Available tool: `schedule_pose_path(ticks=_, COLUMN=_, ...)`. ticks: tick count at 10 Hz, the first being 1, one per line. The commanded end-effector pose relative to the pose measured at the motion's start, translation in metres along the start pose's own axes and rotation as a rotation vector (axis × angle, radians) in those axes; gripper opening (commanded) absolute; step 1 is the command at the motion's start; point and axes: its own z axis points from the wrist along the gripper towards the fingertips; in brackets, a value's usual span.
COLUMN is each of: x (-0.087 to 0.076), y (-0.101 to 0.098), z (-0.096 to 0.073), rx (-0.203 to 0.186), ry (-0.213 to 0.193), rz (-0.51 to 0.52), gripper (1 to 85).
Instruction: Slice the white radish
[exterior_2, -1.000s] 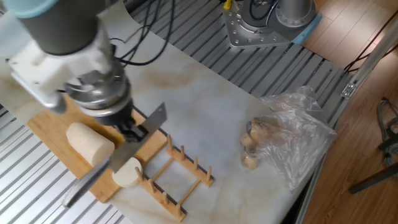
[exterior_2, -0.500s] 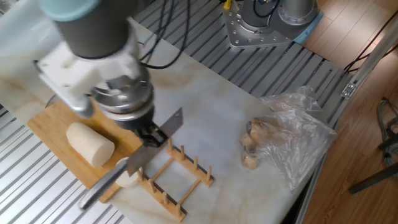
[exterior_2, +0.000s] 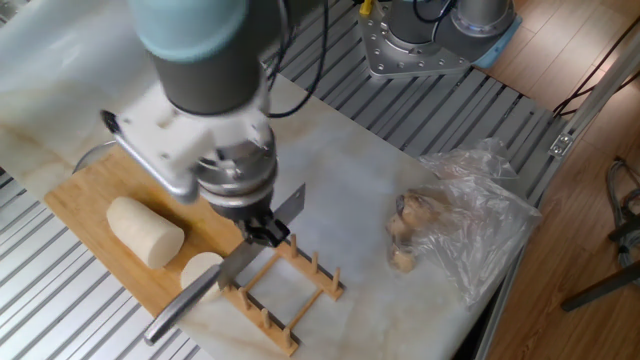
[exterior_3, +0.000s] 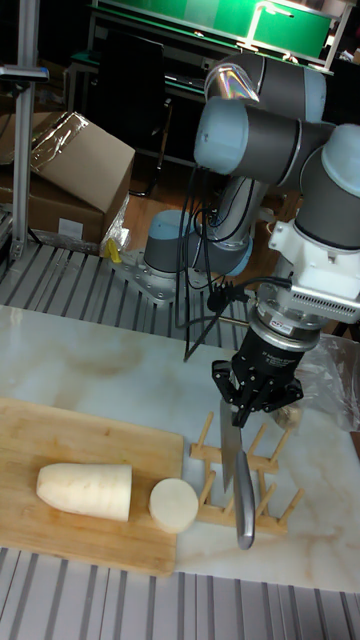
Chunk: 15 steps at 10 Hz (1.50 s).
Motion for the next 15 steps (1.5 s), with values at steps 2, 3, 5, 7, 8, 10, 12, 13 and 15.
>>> schedule_pose_path(ticks=2, x=-0.002, y=-0.002, z=0.027, rx=0.038, ry=-0.011, rz=0.013, gripper=1.3)
schedule_pose_path(ticks=3, x=-0.004, y=-0.003, z=0.034, rx=0.047, ry=-0.013, rz=0.016, gripper=1.3)
schedule_pose_path(ticks=5, x=-0.009, y=-0.004, z=0.040, rx=0.044, ry=-0.021, rz=0.013, gripper=1.3)
schedule_pose_path(ticks=7, x=-0.010, y=-0.007, z=0.046, rx=0.057, ry=-0.020, rz=0.011, gripper=1.3)
schedule_pose_path(ticks=8, x=-0.012, y=-0.009, z=0.049, rx=0.061, ry=-0.024, rz=0.009, gripper=1.3)
schedule_pose_path(ticks=10, x=-0.012, y=-0.007, z=0.054, rx=0.054, ry=-0.020, rz=0.014, gripper=1.3)
schedule_pose_path(ticks=12, x=-0.012, y=-0.008, z=0.055, rx=0.057, ry=-0.021, rz=0.018, gripper=1.3)
schedule_pose_path(ticks=13, x=-0.012, y=-0.008, z=0.055, rx=0.058, ry=-0.021, rz=0.018, gripper=1.3)
schedule_pose_path(ticks=15, x=-0.013, y=-0.010, z=0.056, rx=0.064, ry=-0.021, rz=0.020, gripper=1.3)
